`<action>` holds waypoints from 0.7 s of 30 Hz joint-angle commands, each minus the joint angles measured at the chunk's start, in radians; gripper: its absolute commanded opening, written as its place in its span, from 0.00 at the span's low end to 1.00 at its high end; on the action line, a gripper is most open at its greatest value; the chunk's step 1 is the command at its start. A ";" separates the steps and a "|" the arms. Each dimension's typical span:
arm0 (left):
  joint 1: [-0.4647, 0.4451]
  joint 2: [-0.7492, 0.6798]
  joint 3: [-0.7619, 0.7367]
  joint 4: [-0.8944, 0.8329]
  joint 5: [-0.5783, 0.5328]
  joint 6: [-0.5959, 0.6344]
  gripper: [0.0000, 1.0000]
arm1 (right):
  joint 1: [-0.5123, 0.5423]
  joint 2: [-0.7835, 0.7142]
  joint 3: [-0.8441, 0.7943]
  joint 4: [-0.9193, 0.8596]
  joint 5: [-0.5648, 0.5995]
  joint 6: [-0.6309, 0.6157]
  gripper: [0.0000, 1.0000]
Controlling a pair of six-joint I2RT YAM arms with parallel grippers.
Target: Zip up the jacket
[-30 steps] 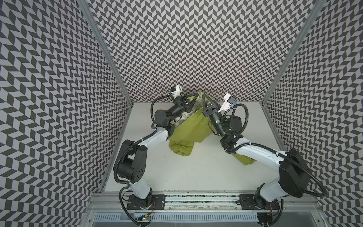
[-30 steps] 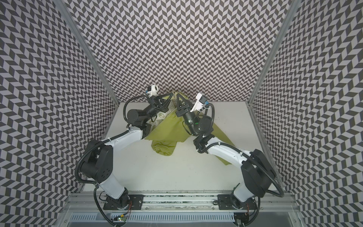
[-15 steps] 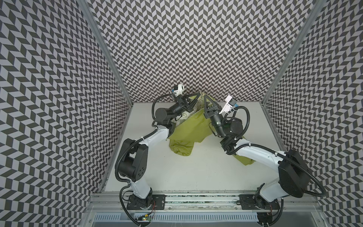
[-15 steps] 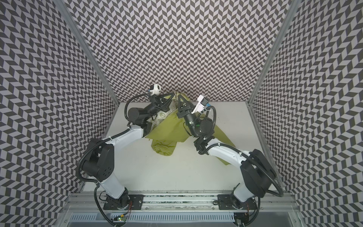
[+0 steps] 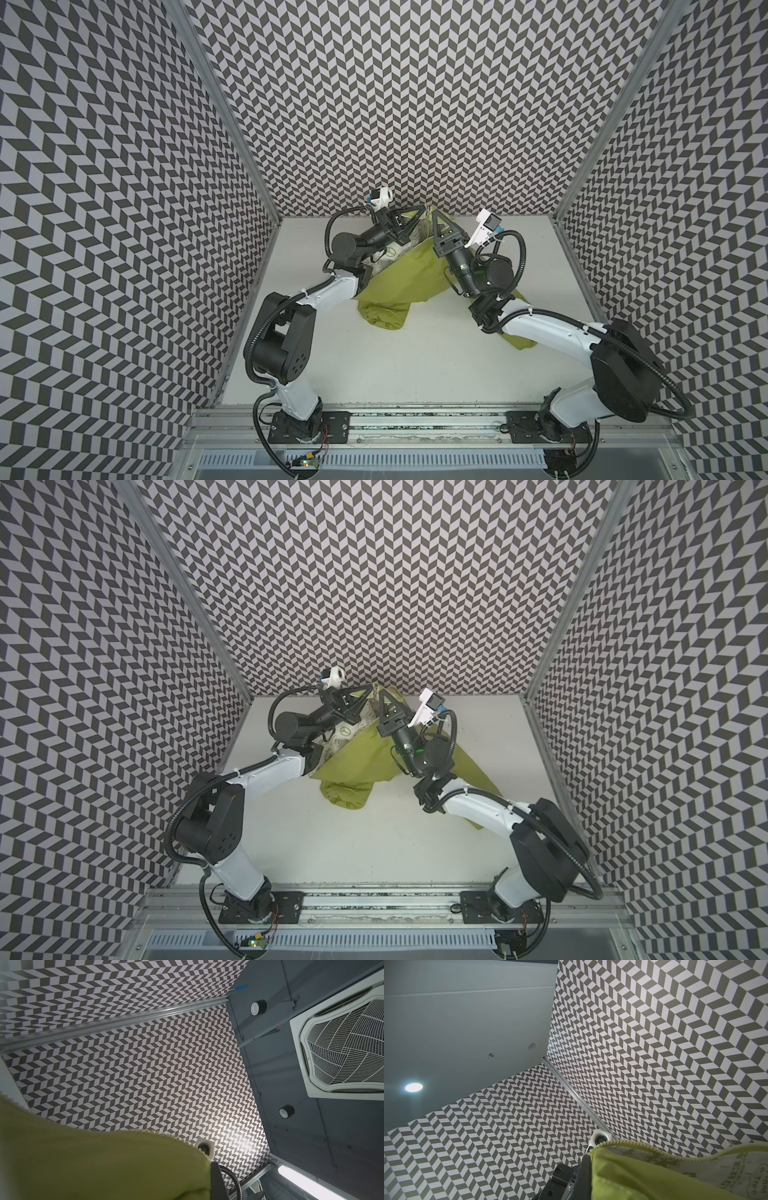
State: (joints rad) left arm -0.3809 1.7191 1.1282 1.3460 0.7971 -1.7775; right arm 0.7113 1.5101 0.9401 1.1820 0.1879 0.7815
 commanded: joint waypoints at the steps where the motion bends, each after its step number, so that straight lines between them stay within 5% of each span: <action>1: 0.037 -0.002 0.015 0.072 -0.176 0.000 0.00 | 0.025 -0.034 -0.059 -0.069 -0.051 0.032 0.03; 11: 0.037 0.022 0.015 0.071 -0.161 -0.017 0.00 | 0.082 -0.123 -0.176 -0.188 -0.110 0.014 0.34; 14: 0.042 0.024 0.006 0.072 -0.155 -0.019 0.00 | 0.093 -0.208 -0.214 -0.302 -0.118 -0.014 0.33; 21: 0.045 0.006 -0.046 0.071 -0.124 -0.033 0.00 | 0.046 -0.445 -0.055 -1.055 -0.182 -0.193 0.31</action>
State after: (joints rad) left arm -0.3389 1.7397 1.1049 1.3544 0.6479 -1.7859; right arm 0.7856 1.1294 0.7734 0.4915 0.0570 0.7044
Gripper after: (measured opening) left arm 0.048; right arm 0.303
